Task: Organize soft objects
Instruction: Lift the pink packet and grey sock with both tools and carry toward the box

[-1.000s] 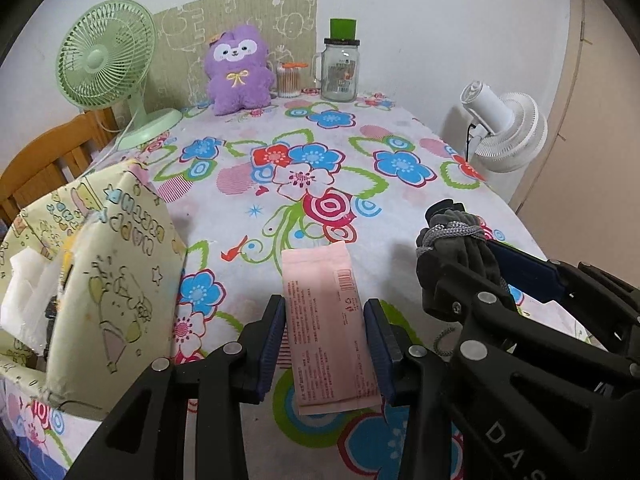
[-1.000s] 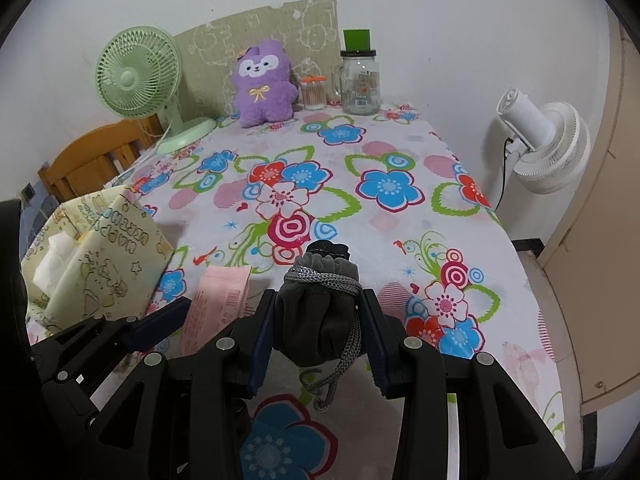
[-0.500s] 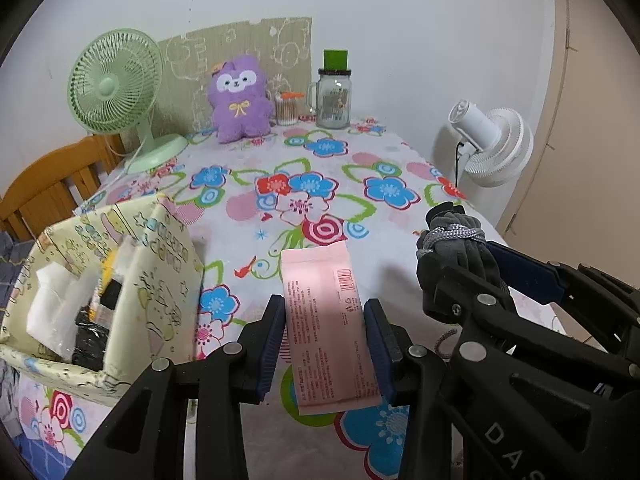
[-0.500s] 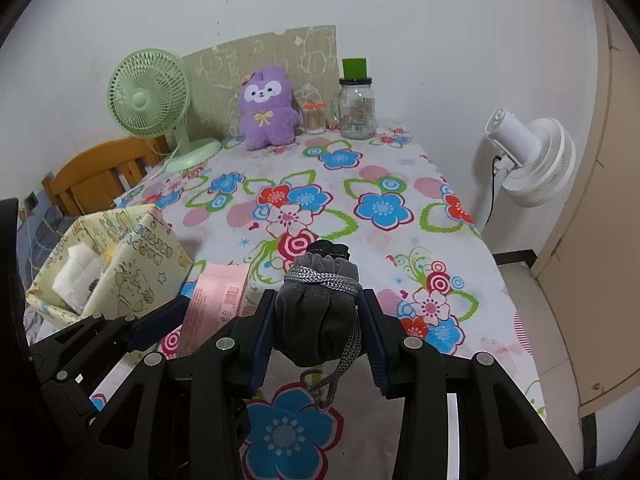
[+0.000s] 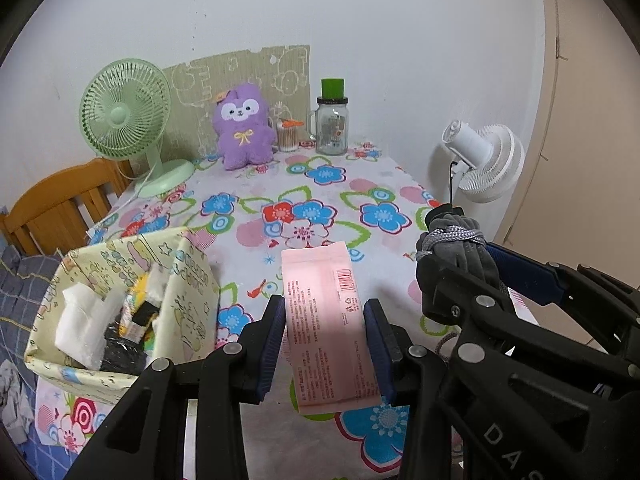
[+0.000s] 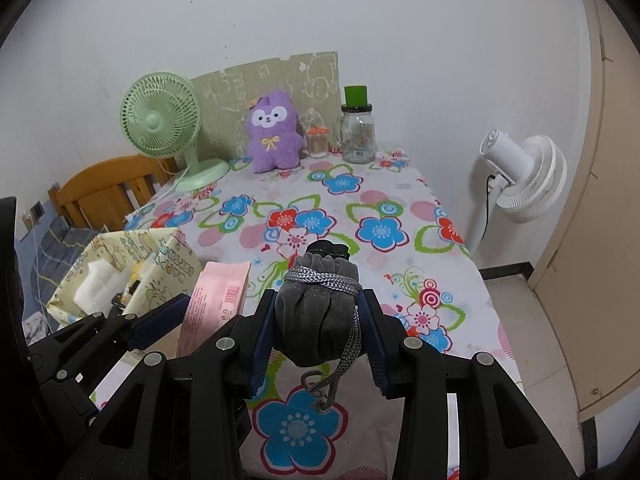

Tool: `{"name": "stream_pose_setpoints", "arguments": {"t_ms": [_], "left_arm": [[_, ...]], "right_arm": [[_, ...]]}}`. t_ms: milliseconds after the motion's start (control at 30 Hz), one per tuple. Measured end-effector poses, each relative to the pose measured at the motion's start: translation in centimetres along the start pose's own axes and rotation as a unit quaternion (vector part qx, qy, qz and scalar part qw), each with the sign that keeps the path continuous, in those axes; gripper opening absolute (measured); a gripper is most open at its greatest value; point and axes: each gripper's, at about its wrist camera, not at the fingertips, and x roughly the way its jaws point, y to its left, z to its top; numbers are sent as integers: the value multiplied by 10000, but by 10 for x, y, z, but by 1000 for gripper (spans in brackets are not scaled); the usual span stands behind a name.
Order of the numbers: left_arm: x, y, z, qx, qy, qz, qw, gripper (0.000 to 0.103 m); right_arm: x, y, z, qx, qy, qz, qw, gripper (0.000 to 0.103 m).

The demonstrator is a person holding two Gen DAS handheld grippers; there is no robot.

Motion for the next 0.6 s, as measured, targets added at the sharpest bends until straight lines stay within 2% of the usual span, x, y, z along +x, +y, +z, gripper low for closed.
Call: {"name": "stream_pose_setpoints", "arguments": {"t_ms": [600], "left_arm": [[-27, 12, 23, 108, -300, 30, 9995, 41]], "right_arm": [[-26, 16, 26, -83, -342, -28, 9994, 44]]}}
